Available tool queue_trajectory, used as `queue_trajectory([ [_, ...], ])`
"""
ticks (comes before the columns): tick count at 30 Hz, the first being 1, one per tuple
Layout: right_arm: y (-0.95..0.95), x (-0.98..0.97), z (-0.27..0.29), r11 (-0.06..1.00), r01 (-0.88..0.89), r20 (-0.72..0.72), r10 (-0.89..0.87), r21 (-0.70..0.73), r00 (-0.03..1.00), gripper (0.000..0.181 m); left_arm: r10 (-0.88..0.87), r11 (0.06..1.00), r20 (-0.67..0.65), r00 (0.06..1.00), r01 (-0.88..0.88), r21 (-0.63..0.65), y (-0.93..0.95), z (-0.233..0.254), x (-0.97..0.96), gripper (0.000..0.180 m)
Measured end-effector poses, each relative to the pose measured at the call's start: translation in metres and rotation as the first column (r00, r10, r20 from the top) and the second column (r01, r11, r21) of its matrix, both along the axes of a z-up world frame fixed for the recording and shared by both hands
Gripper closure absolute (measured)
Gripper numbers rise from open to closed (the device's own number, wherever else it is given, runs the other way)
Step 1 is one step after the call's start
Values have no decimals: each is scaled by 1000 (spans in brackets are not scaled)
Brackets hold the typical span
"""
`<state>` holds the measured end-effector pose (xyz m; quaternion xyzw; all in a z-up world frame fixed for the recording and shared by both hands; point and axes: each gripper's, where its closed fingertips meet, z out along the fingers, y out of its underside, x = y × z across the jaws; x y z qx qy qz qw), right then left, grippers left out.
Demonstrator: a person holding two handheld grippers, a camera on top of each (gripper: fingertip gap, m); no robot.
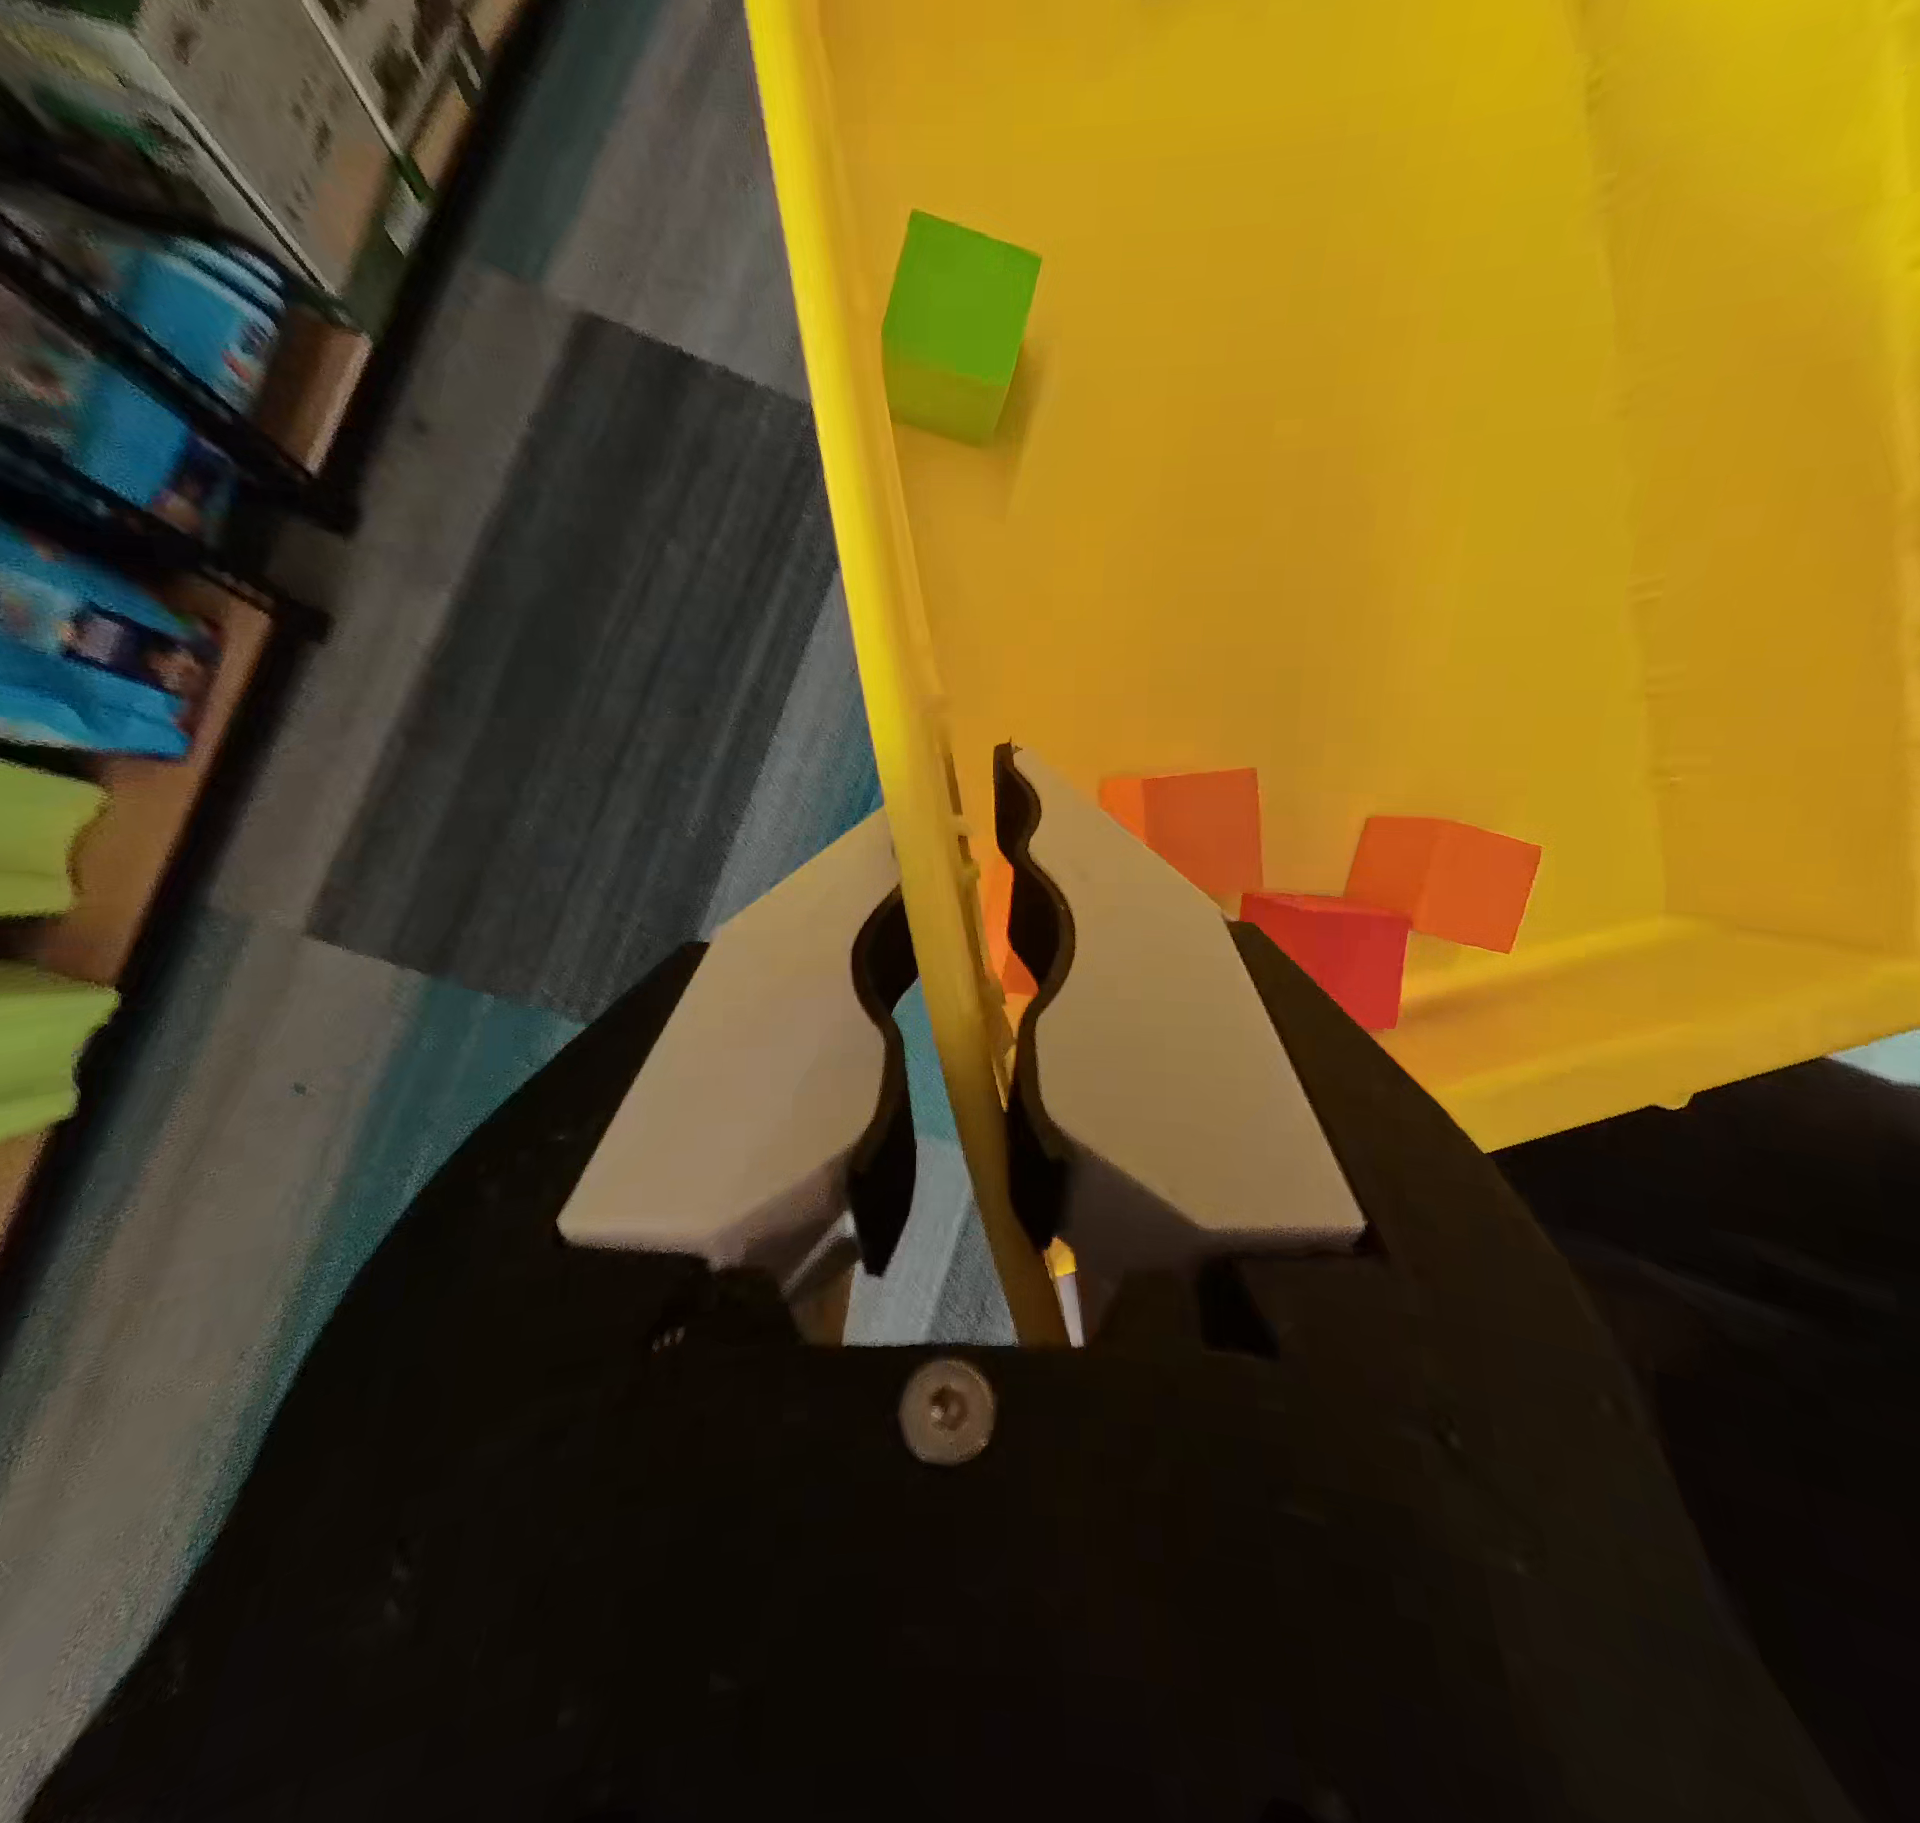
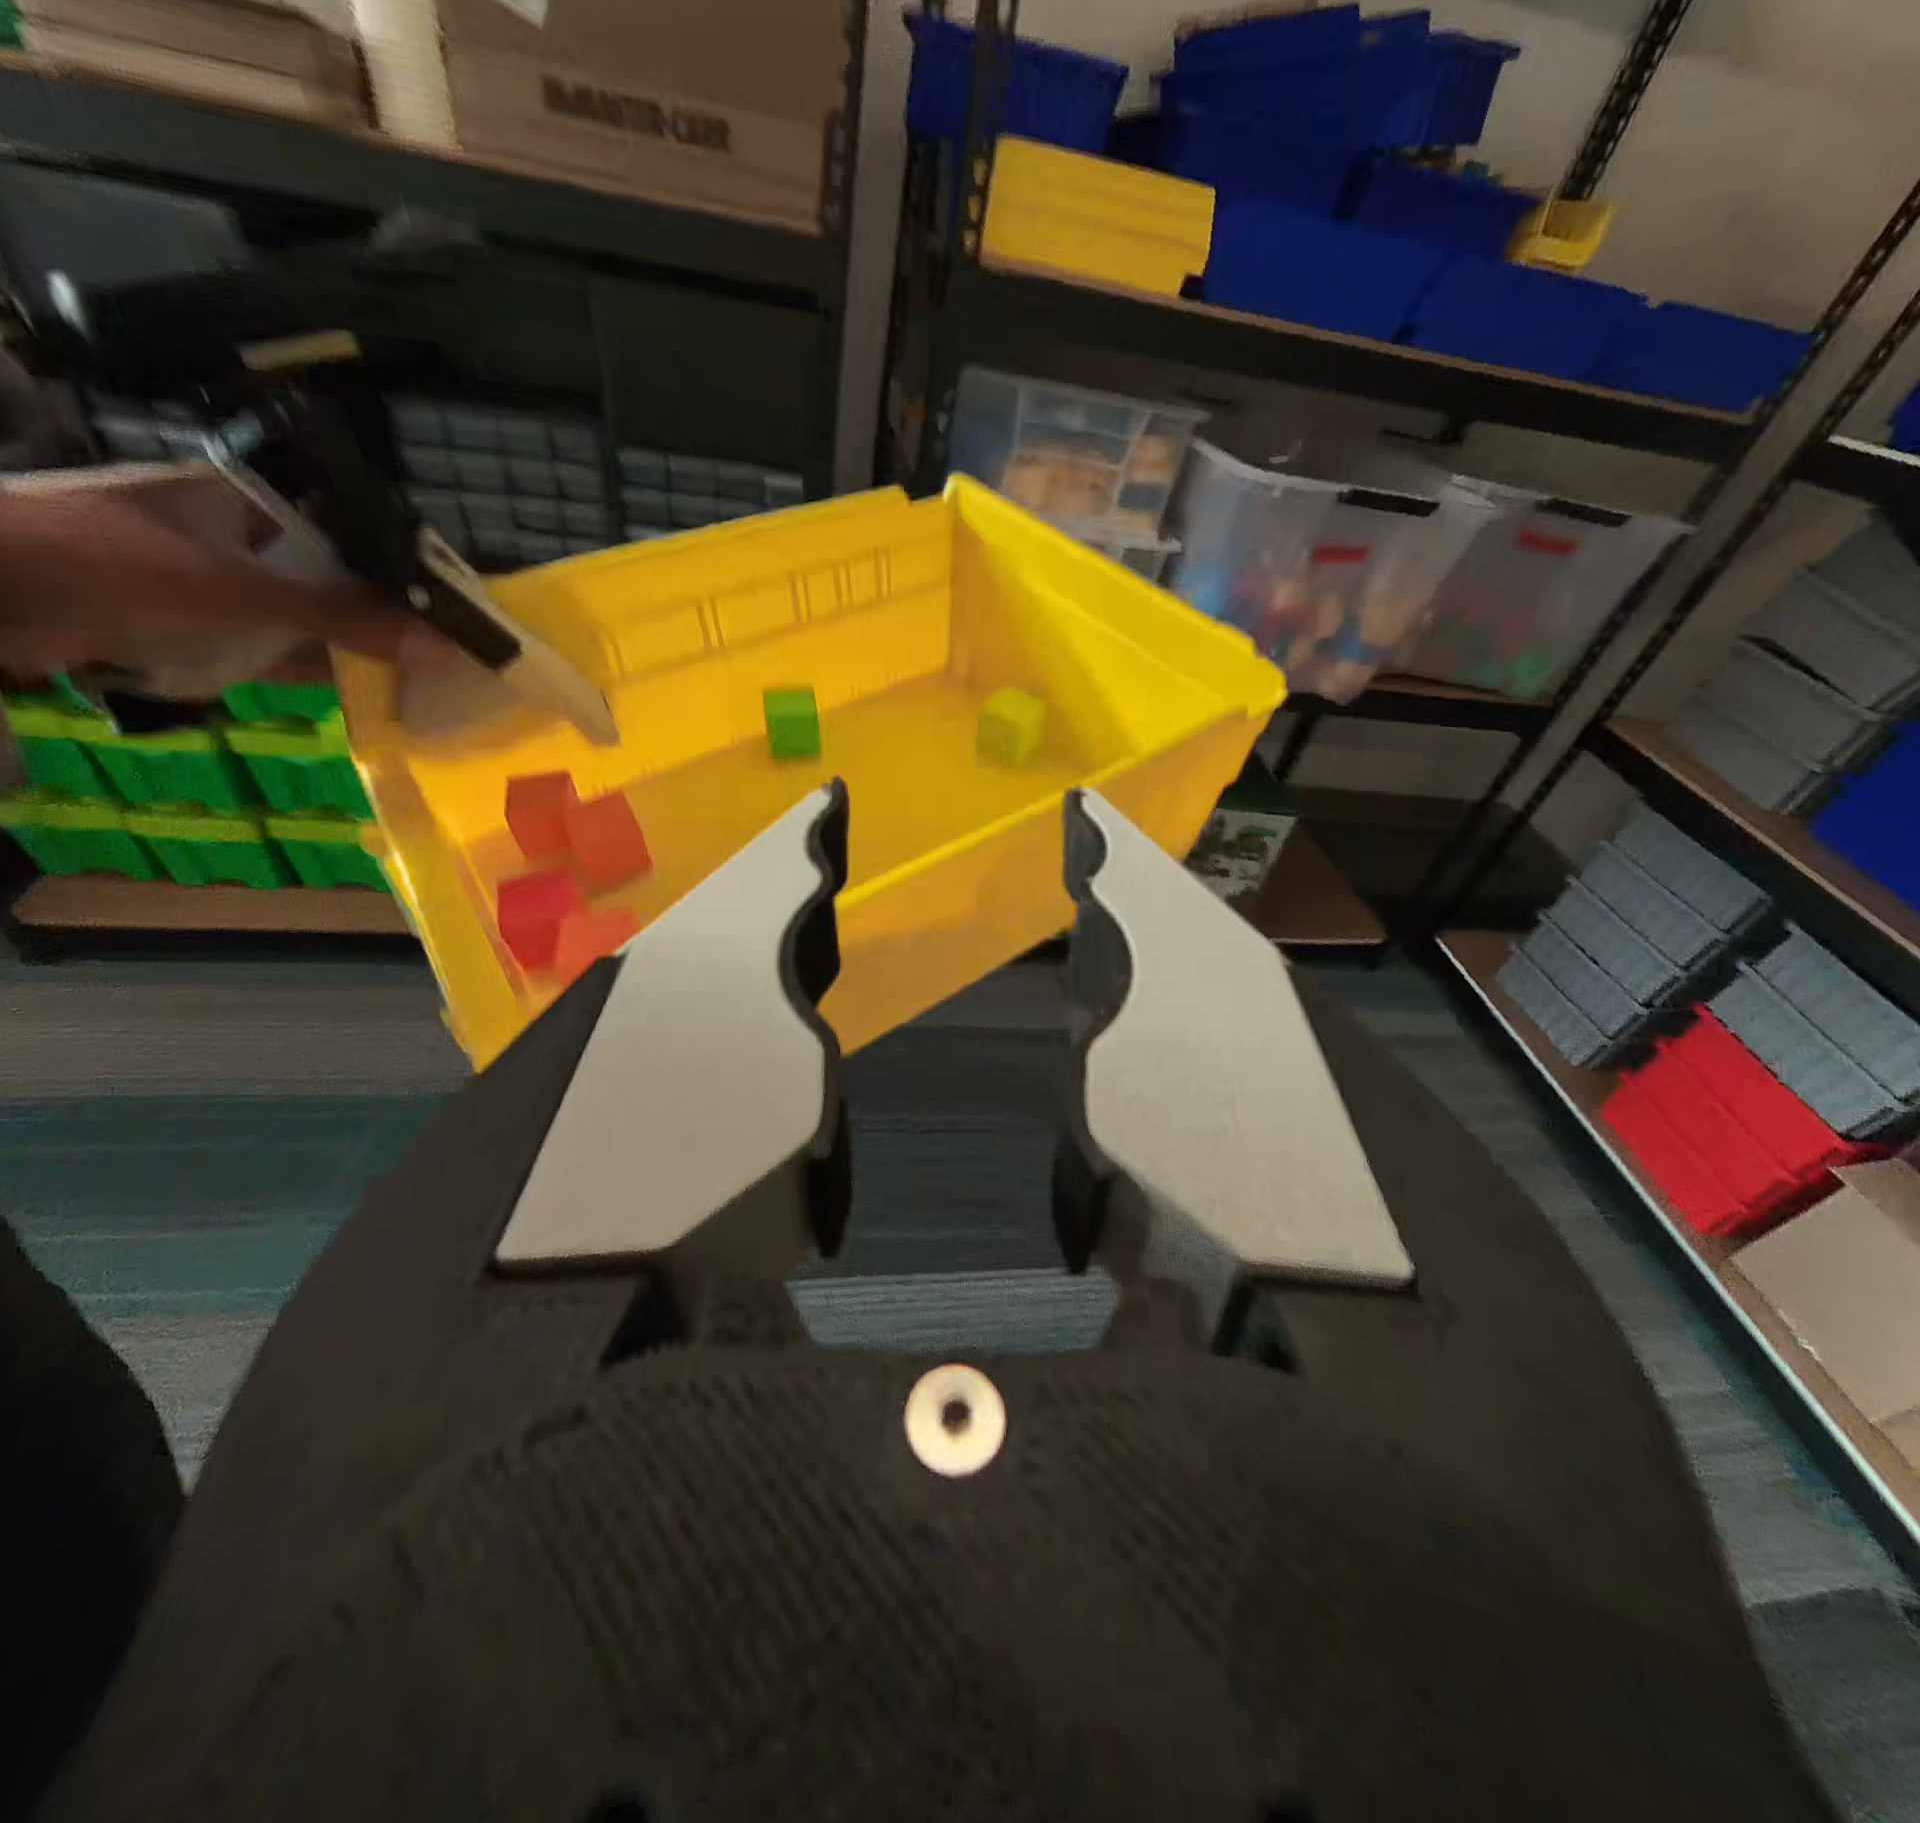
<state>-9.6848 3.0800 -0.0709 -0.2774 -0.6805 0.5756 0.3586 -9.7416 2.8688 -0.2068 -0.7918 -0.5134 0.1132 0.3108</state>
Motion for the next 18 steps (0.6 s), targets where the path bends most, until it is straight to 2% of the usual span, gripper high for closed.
queue_trajectory([
  [2,11,-69,-26,997,9,14,-10,70,1000,135,0,999,-53,999,-2,-41,3,6,-71,172],
  [4,18,-137,-38,996,-28,17,27,80,999,131,21,997,-88,996,-28,-76,9,8,-137,172],
  [7,17,-241,-24,987,-146,4,146,65,989,121,87,992,-81,993,-94,-83,21,15,-225,172],
  [9,6,-300,-1,954,-284,-14,287,93,958,113,106,988,-104,989,-116,-97,29,29,-278,172],
  [13,-14,-403,21,817,-446,-23,487,365,873,102,115,983,-177,978,-138,-123,37,63,-370,172],
  [18,-19,-519,8,627,-463,-1,595,627,804,100,107,988,-208,972,-127,-84,40,78,-485,172],
])
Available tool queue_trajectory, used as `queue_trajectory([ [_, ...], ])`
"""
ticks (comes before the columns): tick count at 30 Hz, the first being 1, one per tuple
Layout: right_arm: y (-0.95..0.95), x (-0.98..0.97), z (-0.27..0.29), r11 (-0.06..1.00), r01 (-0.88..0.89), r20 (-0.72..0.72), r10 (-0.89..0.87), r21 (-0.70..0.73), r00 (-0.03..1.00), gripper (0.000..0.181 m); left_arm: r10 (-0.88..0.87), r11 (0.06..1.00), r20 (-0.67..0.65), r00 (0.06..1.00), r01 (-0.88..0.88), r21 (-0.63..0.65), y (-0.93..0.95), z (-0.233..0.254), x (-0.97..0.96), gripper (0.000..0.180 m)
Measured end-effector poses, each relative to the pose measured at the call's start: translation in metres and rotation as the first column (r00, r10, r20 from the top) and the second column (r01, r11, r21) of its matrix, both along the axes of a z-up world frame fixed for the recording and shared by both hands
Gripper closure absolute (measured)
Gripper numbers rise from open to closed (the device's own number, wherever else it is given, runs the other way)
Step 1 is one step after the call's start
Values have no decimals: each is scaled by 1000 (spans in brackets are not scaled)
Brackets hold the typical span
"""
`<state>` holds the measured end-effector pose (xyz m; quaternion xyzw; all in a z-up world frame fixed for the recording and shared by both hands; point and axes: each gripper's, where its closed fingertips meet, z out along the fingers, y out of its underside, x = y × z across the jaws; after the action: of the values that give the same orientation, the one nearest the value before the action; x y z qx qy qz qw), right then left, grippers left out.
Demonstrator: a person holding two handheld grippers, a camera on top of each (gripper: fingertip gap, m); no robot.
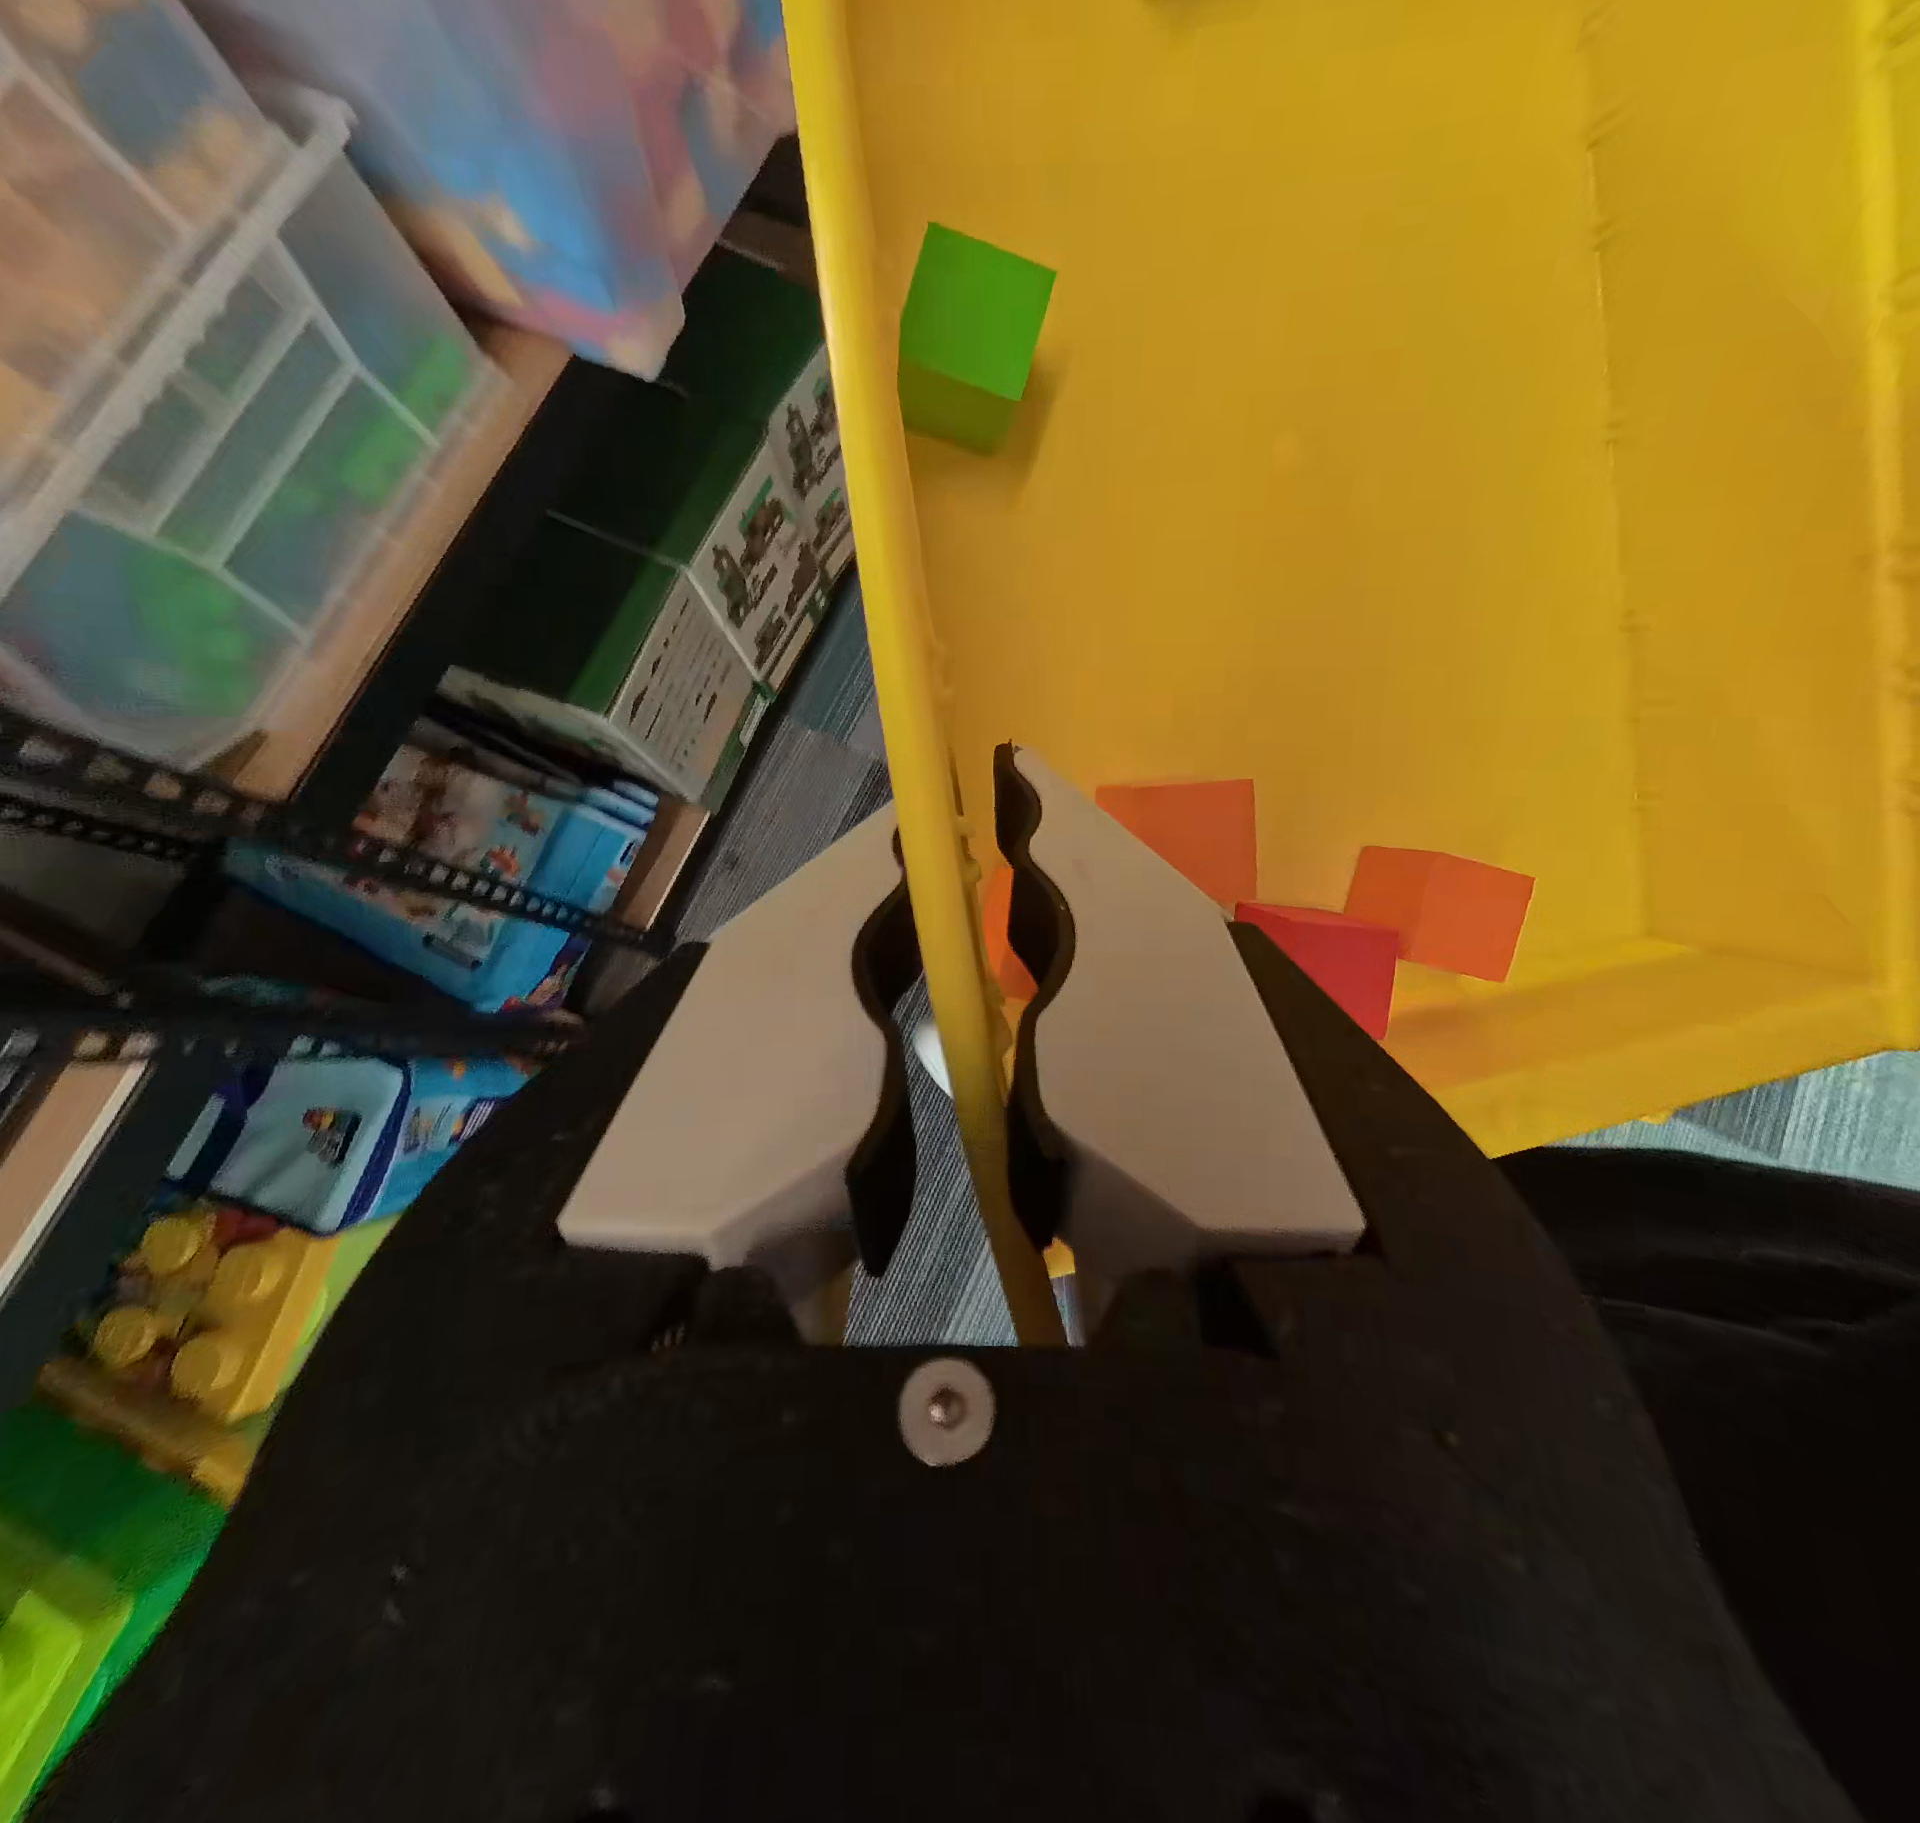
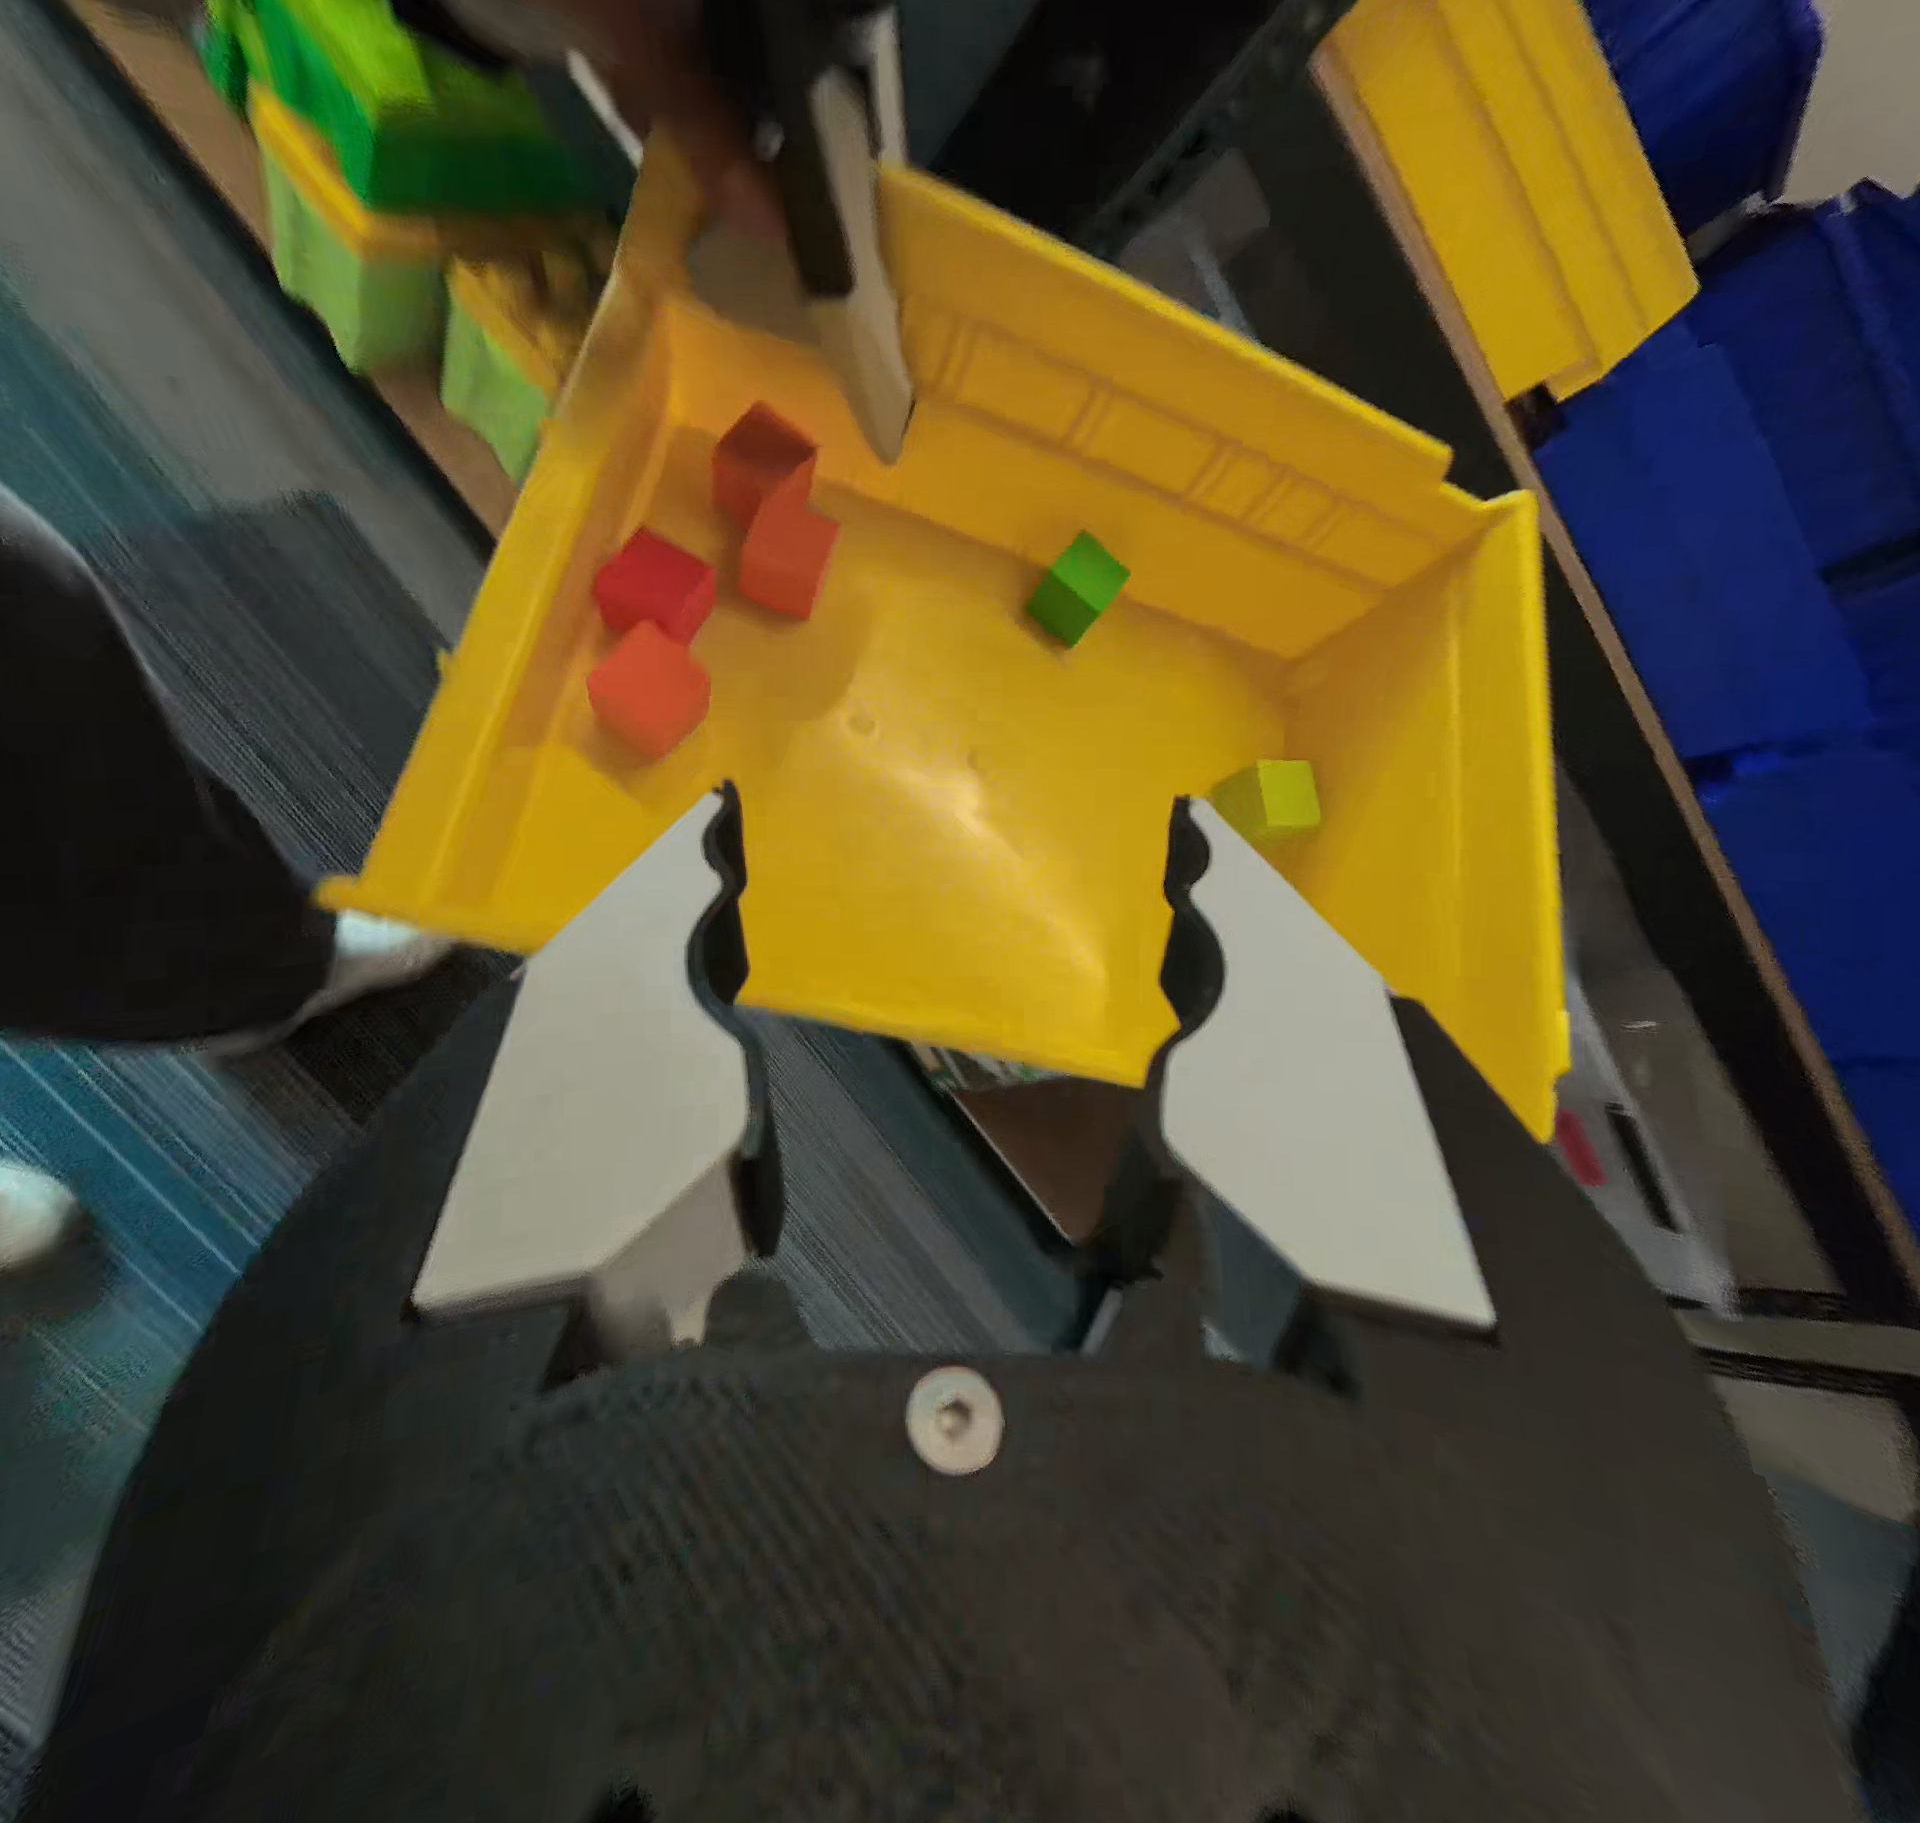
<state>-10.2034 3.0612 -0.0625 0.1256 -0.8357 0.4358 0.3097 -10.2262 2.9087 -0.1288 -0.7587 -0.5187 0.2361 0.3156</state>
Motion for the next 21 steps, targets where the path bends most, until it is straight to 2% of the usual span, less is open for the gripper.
queue_trajectory([
  [1,2,-24,-8,998,0,-43,3,68,999,101,-9,1000,7,1000,9,22,1,0,-24,172],
  [3,8,-78,-13,983,53,-205,-16,175,979,133,-59,996,21,998,57,65,5,0,-78,171],
  [5,11,-126,-8,957,92,-456,45,274,889,139,-147,989,25,989,147,21,10,2,-131,171],
  [7,18,-169,-12,882,132,-591,186,453,785,156,-237,971,37,971,238,-11,18,10,-183,171],
  [8,23,-190,-13,845,161,-589,207,510,781,151,-287,956,40,957,289,-44,22,15,-208,171],
  [10,35,-226,-1,827,186,-542,162,530,825,135,-372,921,30,928,373,-109,31,23,-258,172],
  [14,58,-277,38,879,186,-340,-29,438,940,116,-456,875,41,889,456,-163,46,44,-342,173],
  [17,70,-302,23,880,65,-176,22,470,984,116,-494,853,26,869,490,-181,61,58,-395,172],
  [19,91,-335,-5,799,36,-158,74,600,985,117,-516,844,40,856,516,-144,77,66,-426,171],
  [21,113,-381,-22,724,51,-192,113,687,975,131,-528,842,44,848,529,-101,95,75,-455,171],
])
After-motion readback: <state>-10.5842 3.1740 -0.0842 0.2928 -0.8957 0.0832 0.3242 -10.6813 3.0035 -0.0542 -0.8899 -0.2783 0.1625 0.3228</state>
